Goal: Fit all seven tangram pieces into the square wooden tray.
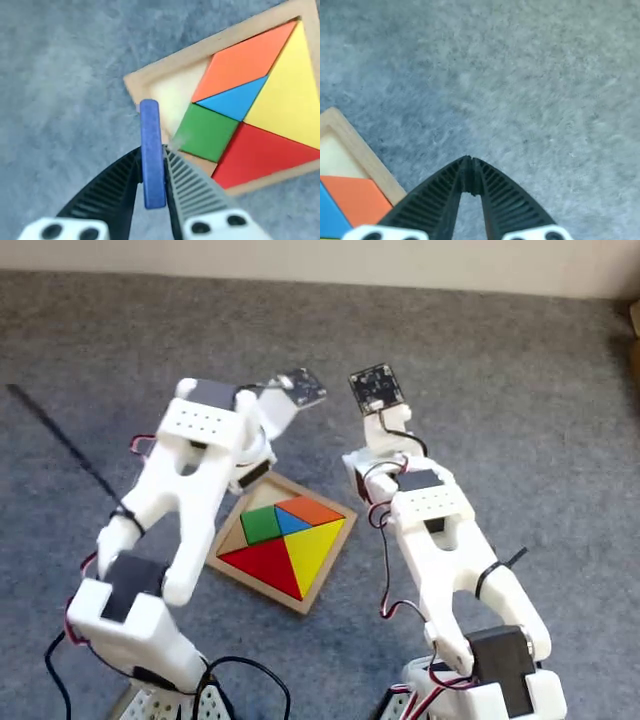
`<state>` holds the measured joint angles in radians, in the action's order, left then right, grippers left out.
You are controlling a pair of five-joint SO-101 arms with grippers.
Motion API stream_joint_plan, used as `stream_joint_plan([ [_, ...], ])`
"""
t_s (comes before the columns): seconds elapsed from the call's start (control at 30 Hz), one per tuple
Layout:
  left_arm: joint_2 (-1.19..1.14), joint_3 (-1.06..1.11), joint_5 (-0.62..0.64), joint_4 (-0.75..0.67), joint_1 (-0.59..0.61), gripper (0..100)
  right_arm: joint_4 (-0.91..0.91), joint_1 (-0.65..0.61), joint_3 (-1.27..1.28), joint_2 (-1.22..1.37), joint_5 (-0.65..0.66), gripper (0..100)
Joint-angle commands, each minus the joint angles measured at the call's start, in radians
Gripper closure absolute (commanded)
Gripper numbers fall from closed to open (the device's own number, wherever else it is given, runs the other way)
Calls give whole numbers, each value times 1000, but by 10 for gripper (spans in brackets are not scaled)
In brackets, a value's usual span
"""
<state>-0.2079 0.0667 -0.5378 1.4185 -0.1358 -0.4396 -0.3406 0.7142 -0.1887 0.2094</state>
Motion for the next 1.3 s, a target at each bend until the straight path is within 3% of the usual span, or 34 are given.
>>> stream_joint_plan([
  [0.0,-79,-122,11,-14,-18,995,25,15,-8,-45,2,988],
  [0.43,-196,-245,8,0,-22,995,27,13,-8,-45,3,988],
  [0.83,-197,-234,12,32,-120,994,27,10,-8,-45,3,988],
  [1.07,-199,-232,72,71,-133,844,27,10,-8,-45,3,988],
  [1.27,-199,-234,91,71,-91,818,27,10,-8,-45,3,988],
])
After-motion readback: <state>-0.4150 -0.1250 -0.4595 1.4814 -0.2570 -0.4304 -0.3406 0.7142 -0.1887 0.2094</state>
